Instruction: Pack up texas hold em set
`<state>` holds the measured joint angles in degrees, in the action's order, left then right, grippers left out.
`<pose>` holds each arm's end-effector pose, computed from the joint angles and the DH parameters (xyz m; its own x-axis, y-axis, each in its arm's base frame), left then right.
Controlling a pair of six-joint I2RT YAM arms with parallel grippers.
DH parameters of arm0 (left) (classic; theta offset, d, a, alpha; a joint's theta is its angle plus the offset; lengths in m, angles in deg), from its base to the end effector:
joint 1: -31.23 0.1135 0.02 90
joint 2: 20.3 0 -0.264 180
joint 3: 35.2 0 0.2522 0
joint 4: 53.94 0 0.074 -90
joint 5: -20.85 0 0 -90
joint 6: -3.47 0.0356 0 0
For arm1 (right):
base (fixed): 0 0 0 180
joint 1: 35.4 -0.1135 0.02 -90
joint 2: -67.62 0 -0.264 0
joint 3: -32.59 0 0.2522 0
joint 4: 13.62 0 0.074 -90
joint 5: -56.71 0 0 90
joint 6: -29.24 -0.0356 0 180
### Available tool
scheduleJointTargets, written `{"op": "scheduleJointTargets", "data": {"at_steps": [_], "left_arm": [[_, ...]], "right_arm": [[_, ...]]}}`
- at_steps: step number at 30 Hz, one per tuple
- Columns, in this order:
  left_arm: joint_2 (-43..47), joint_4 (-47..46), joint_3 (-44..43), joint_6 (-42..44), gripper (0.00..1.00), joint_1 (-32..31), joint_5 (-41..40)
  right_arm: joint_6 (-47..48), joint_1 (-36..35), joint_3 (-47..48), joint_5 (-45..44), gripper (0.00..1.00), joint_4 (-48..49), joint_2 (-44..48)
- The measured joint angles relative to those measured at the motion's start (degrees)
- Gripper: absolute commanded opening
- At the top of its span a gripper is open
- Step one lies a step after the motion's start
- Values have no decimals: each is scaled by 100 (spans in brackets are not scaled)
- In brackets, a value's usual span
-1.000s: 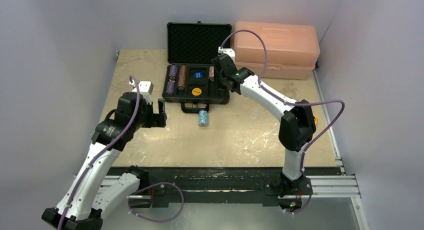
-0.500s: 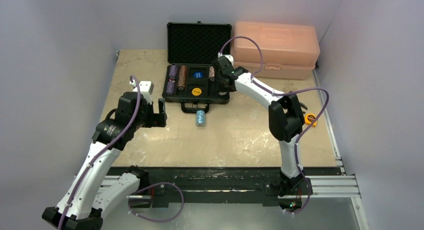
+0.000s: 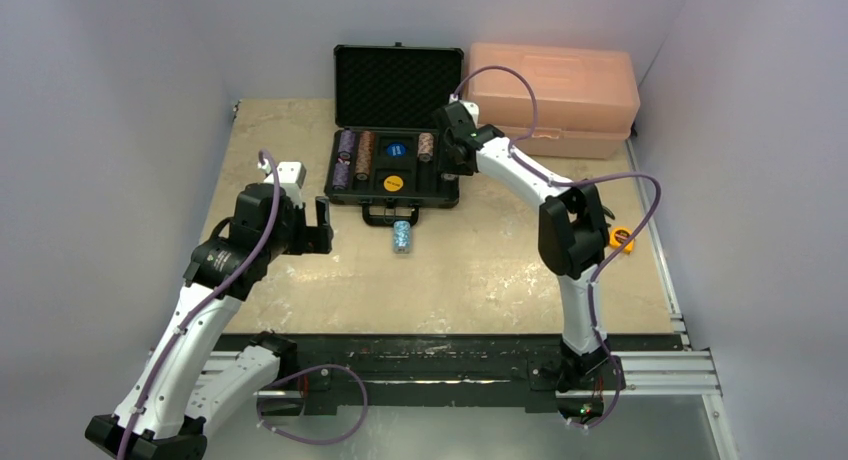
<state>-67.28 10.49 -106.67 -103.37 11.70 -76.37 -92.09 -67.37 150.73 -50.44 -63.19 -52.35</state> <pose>0.1459 -0.0470 0.3409 -0.6489 -0.0748 -0.7572 0.0552 0.9879 -0.1449 0.4054 0.2407 0.2497 -0.7482 0.1187 -0.6527 0.0459 0.9908 0.1275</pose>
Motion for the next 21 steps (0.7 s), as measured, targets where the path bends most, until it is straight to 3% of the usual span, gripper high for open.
{"op": "scheduleJointTargets", "data": {"at_steps": [21], "left_arm": [[17, 0, 0, 0, 96, 7, 0]], "right_arm": [[-227, 129, 7, 345, 0, 96, -400]]}}
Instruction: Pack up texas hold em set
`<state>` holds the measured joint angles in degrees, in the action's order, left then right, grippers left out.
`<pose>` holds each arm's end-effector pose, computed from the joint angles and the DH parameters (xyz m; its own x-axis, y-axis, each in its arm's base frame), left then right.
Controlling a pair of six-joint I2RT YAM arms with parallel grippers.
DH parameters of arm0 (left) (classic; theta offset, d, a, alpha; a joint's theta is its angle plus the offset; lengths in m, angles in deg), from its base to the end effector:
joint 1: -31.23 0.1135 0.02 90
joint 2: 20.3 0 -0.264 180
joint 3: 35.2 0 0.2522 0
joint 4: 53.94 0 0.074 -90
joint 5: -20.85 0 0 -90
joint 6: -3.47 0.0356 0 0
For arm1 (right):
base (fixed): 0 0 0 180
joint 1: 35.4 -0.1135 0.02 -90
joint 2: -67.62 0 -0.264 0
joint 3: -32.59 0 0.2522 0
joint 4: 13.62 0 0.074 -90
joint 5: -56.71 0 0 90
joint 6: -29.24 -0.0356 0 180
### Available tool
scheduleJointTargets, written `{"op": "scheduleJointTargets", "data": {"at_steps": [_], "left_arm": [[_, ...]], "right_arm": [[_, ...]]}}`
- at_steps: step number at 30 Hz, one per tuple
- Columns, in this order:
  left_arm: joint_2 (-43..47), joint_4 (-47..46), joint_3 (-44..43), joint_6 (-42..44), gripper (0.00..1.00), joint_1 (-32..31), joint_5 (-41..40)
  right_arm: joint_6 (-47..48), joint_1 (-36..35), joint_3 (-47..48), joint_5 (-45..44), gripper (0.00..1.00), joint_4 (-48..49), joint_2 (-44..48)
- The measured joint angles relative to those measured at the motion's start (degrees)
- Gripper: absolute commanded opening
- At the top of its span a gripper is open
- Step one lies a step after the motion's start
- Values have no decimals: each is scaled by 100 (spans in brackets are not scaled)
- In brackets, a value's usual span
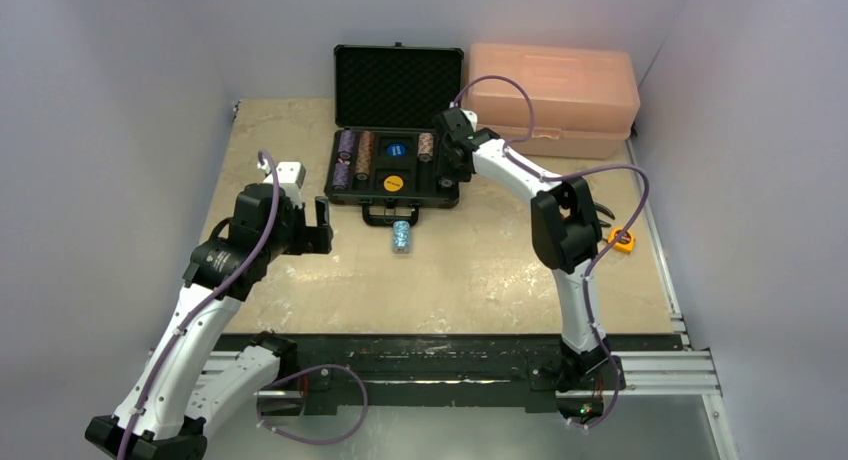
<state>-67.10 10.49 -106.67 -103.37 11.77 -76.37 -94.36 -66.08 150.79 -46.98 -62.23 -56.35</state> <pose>0.1453 -0.0466 0.3413 -0.6465 -0.0764 -0.7591 0.0544 0.9878 -0.1458 0.4186 0.2385 0.2188 -0.7910 0.1559 -0.5916 0.0727 0.9841 0.1621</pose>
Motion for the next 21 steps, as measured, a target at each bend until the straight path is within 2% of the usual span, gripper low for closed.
{"op": "scheduleJointTargets", "data": {"at_steps": [3, 6, 8, 11, 17, 21], "left_arm": [[0, 0, 0, 2, 96, 9, 0], [0, 0, 0, 0, 96, 26, -2], [0, 0, 0, 2, 96, 33, 0], [0, 0, 0, 2, 96, 33, 0], [0, 0, 0, 2, 96, 35, 0], [0, 0, 0, 2, 96, 39, 0]], "right_arm": [[-15, 2, 24, 0, 7, -2, -22], [-42, 20, 33, 31, 23, 0, -28], [-57, 39, 33, 81, 39, 4, -28], [-90, 66, 33, 146, 54, 15, -28], [-96, 90, 61, 179, 69, 339, -28], [-90, 120, 63, 192, 71, 542, -28]]}}
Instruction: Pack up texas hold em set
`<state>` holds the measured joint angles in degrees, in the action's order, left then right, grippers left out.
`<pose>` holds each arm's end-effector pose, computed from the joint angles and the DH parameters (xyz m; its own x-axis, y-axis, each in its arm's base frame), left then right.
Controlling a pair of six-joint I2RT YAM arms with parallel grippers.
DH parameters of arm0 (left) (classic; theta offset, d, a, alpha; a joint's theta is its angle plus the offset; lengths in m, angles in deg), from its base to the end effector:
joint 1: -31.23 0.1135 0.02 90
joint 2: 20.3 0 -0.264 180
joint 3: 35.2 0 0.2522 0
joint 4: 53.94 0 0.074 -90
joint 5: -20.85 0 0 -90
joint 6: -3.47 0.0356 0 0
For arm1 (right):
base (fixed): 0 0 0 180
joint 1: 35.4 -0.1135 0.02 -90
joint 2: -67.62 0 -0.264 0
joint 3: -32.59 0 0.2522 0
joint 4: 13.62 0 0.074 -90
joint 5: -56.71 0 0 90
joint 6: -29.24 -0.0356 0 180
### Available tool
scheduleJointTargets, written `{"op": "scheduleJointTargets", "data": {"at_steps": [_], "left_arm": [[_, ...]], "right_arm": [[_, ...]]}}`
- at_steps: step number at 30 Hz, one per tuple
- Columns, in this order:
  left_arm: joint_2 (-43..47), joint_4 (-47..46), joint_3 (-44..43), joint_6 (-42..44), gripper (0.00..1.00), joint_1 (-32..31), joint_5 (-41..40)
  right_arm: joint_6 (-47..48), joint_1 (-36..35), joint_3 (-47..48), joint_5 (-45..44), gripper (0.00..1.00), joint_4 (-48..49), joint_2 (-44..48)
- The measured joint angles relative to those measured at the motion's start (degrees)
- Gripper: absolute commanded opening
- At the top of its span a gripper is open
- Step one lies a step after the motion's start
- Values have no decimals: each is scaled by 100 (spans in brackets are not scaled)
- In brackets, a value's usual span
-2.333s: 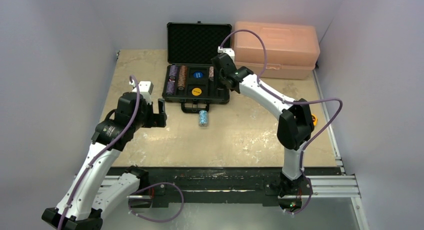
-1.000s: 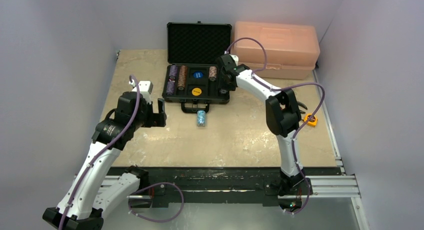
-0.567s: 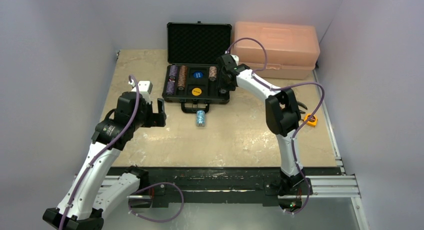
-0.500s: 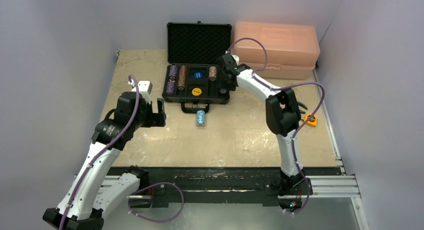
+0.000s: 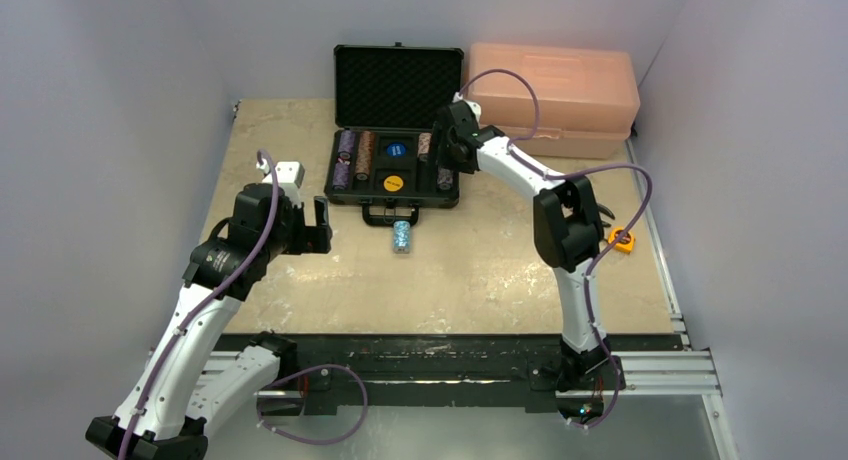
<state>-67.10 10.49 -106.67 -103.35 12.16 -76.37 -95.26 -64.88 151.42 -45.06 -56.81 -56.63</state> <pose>0.1456 -0.0456 0.3413 -0.6460 -0.0804 -0.7591 0.0479 0.9882 -0.1455 0.4315 0.2356 0.2262 -0.7446 0.2160 -0.6316 0.0696 0.9662 0.2484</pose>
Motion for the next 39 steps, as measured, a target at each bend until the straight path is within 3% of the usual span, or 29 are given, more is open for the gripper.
{"op": "scheduleJointTargets", "data": {"at_steps": [9, 18, 30, 39], "left_arm": [[0, 0, 0, 0, 96, 31, 0], [0, 0, 0, 0, 96, 31, 0], [-15, 0, 0, 0, 96, 31, -2], [-22, 0, 0, 0, 96, 31, -2]], "right_arm": [[92, 24, -758, 142, 67, 229, 695], [153, 9, -1556, 407, 51, 662, 1572], [122, -107, -2100, 538, 35, 876, 1626], [98, -125, -2100, 531, 29, 1080, 1550]]}}
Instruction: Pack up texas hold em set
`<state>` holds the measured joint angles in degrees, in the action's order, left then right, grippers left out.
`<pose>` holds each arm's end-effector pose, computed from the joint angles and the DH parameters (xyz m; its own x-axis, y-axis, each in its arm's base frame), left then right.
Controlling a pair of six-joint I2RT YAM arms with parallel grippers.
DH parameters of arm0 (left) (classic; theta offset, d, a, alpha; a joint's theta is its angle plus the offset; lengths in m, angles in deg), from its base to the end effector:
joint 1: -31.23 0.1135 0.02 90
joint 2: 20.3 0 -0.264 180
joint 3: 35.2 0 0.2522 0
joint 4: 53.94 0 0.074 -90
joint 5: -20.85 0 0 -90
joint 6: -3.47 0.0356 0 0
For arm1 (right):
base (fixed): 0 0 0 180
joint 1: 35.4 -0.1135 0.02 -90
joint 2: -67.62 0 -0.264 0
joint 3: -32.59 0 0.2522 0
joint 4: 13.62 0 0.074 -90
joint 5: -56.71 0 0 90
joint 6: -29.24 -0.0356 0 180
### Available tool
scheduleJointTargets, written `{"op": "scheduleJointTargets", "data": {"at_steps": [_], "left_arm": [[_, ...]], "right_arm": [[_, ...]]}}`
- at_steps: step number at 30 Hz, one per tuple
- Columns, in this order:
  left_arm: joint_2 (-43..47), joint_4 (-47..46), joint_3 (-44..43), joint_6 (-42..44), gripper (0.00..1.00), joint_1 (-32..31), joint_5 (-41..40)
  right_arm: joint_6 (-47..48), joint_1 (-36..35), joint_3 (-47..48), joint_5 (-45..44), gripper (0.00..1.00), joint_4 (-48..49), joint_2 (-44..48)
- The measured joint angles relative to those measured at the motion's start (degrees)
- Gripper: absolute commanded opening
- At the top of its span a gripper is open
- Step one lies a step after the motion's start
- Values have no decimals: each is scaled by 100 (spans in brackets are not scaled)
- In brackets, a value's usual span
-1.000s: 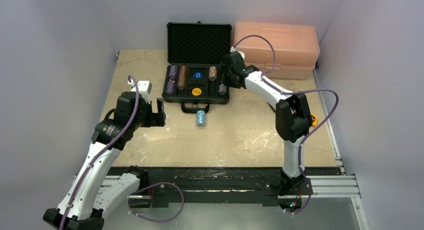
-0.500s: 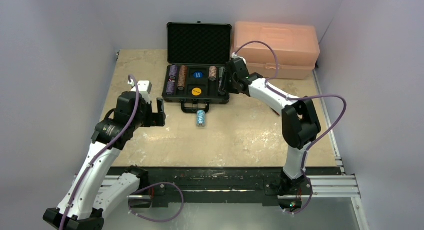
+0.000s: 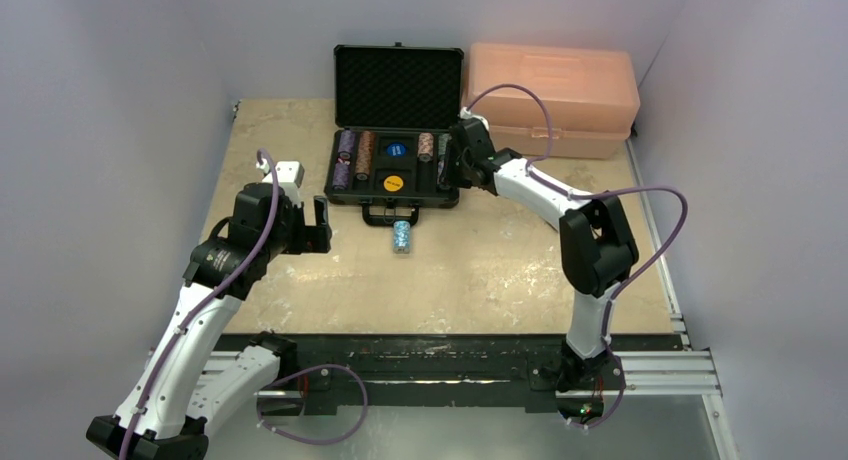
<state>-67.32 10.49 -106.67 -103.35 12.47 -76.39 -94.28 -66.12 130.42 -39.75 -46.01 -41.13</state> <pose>0.1467 -0.0451 0.3408 -0.6482 -0.0830 -0.7569 0.0418 0.9887 -0.1442 0.3735 0.2173 0.2407 -0.7331 0.2027 -0.6493 -0.0389 0.9405 0.3375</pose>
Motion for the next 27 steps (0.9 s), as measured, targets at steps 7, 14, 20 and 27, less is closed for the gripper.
{"op": "scheduleJointTargets", "data": {"at_steps": [7, 14, 20, 27], "left_arm": [[0, 0, 0, 0, 96, 0, 2], [0, 0, 0, 0, 96, 0, 2], [0, 0, 0, 0, 96, 0, 4], [0, 0, 0, 0, 96, 2, 4]], "right_arm": [[-33, 0, 0, -4, 26, 26, -214], [-111, 0, 7, -52, 22, 24, -297], [-151, 0, 48, -68, 20, 20, -426], [-149, -7, 225, -107, 19, -55, -645]]}}
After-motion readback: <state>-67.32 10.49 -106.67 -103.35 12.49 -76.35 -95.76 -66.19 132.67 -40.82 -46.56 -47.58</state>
